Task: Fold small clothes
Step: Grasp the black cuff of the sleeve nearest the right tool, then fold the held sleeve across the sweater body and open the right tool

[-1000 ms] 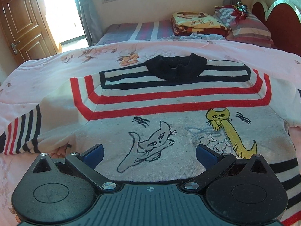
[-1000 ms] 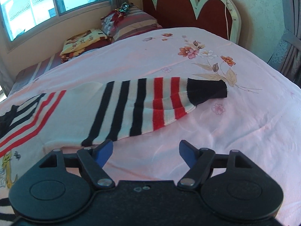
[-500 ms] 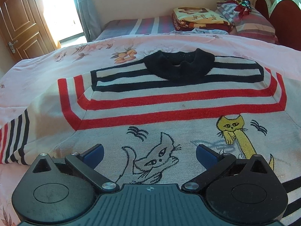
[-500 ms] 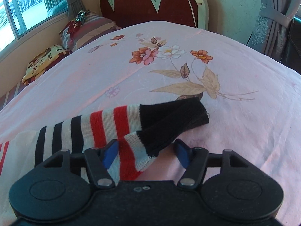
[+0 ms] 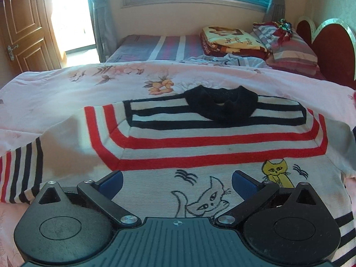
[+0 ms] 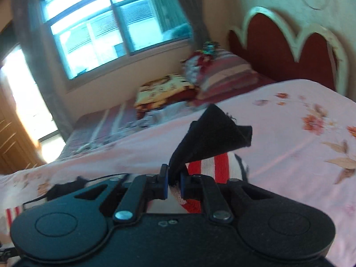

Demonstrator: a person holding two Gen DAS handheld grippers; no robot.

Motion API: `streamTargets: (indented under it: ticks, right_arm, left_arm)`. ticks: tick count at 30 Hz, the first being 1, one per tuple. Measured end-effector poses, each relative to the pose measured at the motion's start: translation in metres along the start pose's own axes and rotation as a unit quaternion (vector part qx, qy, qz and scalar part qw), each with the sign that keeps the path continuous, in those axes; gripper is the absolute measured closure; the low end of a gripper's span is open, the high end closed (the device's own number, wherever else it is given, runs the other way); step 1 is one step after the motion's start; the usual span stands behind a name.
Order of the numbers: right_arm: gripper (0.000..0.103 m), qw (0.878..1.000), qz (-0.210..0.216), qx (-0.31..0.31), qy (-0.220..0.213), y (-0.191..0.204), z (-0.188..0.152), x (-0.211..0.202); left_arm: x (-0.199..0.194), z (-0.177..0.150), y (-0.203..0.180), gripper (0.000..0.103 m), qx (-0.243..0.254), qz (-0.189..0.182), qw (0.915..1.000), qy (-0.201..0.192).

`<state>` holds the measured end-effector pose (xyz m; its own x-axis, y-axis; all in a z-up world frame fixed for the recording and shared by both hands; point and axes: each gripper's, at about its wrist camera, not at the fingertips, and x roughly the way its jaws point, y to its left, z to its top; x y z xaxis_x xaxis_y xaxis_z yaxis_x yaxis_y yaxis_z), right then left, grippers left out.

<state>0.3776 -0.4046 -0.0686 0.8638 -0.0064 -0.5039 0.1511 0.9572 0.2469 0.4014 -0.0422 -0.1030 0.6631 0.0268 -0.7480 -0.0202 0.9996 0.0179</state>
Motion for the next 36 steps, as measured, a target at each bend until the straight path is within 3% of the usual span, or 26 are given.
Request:
streamTargets:
  ticks: [4, 6, 8, 10, 12, 15, 17, 20, 22, 26, 27, 28, 29, 31, 34, 36]
  right_arm:
    - [0.093, 0.993, 0.102, -0.036, 0.047, 0.093, -0.025, 0.028]
    - [0.092, 0.986, 0.133, -0.052, 0.09, 0.129, -0.047, 0.047]
    - [0.084, 0.978, 0.147, -0.059, 0.133, 0.153, -0.07, 0.064]
    - [0.055, 0.974, 0.136, -0.073, 0.167, 0.167, -0.085, 0.074]
    - [0.041, 0.973, 0.133, -0.088, 0.167, 0.171, -0.091, 0.064]
    - [0.042, 0.981, 0.111, -0.107, 0.121, 0.159, -0.082, 0.031]
    - [0.036, 0.986, 0.078, -0.114, 0.097, 0.141, -0.075, 0.011]
    - [0.03, 0.99, 0.038, -0.107, 0.084, 0.107, -0.075, -0.006]
    - [0.03, 0.991, 0.018, -0.1, 0.086, 0.087, -0.077, -0.014]
    - [0.03, 0.991, -0.039, -0.1, 0.076, 0.051, -0.09, -0.026]
    - [0.03, 0.991, -0.05, -0.095, 0.08, 0.043, -0.092, -0.025]
    - [0.03, 0.991, -0.058, -0.089, 0.085, 0.036, -0.094, -0.023]
    - [0.03, 0.99, -0.066, -0.084, 0.088, 0.03, -0.096, -0.02]
    - [0.03, 0.989, -0.08, -0.081, 0.096, 0.024, -0.099, -0.012]
    - [0.031, 0.988, -0.082, -0.078, 0.105, 0.022, -0.102, -0.001]
    - [0.032, 0.987, -0.086, -0.079, 0.107, 0.024, -0.103, 0.004]
  left_arm:
    - [-0.001, 0.005, 0.035, 0.0, -0.038, 0.002, 0.9993, 0.0]
    - [0.004, 0.008, 0.048, 0.0, -0.051, -0.007, 0.9986, 0.007]
    - [0.011, 0.008, 0.052, 0.0, -0.047, -0.022, 0.9986, 0.013]
    - [0.021, 0.008, 0.047, 0.0, -0.038, -0.041, 0.9981, 0.026]
    - [0.033, 0.006, 0.039, 0.0, -0.043, -0.078, 0.9949, 0.049]
    - [0.049, 0.001, 0.023, 0.0, -0.079, -0.154, 0.982, 0.076]
    - [0.062, -0.002, 0.012, 0.0, -0.104, -0.193, 0.971, 0.095]
    - [0.079, -0.006, -0.008, 0.003, -0.13, -0.213, 0.963, 0.102]
    - [0.087, -0.008, -0.014, 0.019, -0.156, -0.229, 0.9567, 0.089]
    - [0.095, -0.001, -0.031, 0.022, -0.149, -0.223, 0.9601, 0.08]
    - [0.096, 0.0, -0.034, 0.032, -0.148, -0.228, 0.9594, 0.074]
    - [0.098, 0.001, -0.036, 0.06, -0.151, -0.238, 0.9564, 0.076]
    - [0.102, 0.001, -0.039, 0.067, -0.153, -0.232, 0.9568, 0.084]
    - [0.102, 0.0, -0.041, 0.067, -0.156, -0.225, 0.9586, 0.077]
    - [0.097, 0.003, -0.041, 0.091, -0.151, -0.218, 0.9624, 0.058]
    - [0.084, 0.008, -0.033, 0.091, -0.148, -0.217, 0.9644, 0.028]
